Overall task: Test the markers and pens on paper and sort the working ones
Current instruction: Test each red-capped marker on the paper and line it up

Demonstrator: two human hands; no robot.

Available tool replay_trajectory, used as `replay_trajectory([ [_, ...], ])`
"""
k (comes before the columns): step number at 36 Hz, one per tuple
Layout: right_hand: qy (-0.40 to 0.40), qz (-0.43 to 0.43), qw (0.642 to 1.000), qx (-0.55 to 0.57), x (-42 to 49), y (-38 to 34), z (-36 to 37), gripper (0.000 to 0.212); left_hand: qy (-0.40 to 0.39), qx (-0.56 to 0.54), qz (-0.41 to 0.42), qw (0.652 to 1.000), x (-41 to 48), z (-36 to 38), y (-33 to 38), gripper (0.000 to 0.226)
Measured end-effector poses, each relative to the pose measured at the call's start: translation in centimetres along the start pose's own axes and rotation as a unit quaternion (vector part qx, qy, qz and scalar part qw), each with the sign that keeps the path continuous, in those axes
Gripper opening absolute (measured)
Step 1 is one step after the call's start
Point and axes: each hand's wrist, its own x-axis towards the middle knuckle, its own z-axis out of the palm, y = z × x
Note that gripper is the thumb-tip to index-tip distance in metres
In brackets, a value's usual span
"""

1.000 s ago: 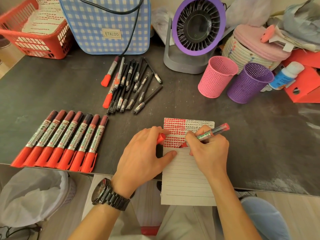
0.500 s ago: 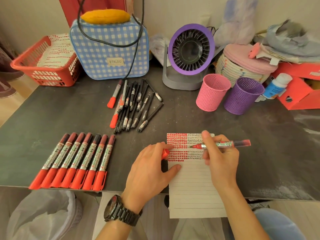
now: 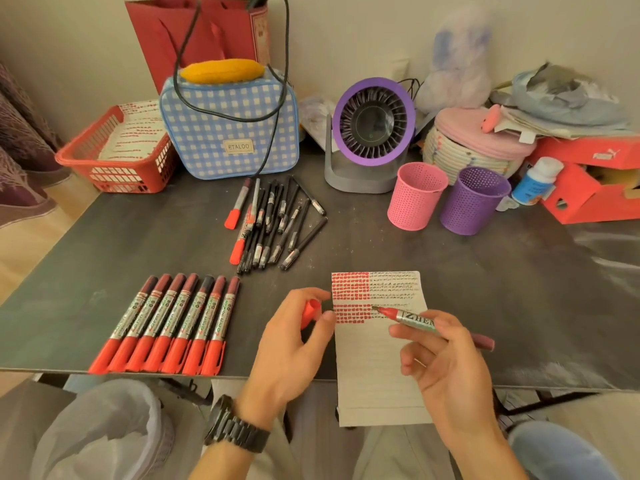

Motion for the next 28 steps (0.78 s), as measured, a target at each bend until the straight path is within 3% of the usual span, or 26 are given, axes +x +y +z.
replay_trajectory([
  [4,0.011,0.032,0.999,0.004,-1.9,0.8,-0.7,0.033,-0.006,-0.076,-0.025,0.997,-3.4,-1.1,0.6,0.023],
  [10,-0.009,0.055,0.998,-0.008,-5.5,2.2,-1.5,0.018,-0.075,-0.083,-0.082,0.99,-8.8,-2.6,0.7,0.035],
  [14,-0.023,0.069,0.997,-0.022,-7.4,3.1,-1.8,0.018,-0.076,-0.18,-0.145,0.97,-11.5,-2.2,-0.3,0.032],
  [17,-0.026,0.074,0.996,-0.045,-8.1,3.7,-2.1,0.017,-0.072,-0.193,-0.17,0.964,-12.4,-2.0,-1.0,0.028],
  [24,-0.038,0.067,0.994,-0.083,-8.3,3.9,-2.1,0.011,-0.073,-0.23,-0.182,0.953,-12.7,-2.1,-1.3,0.016],
  [28,-0.049,0.058,0.991,-0.11,-8.2,4.3,-1.7,0.015,-0.077,-0.25,-0.185,0.947,-12.4,-2.3,-1.0,0.02],
])
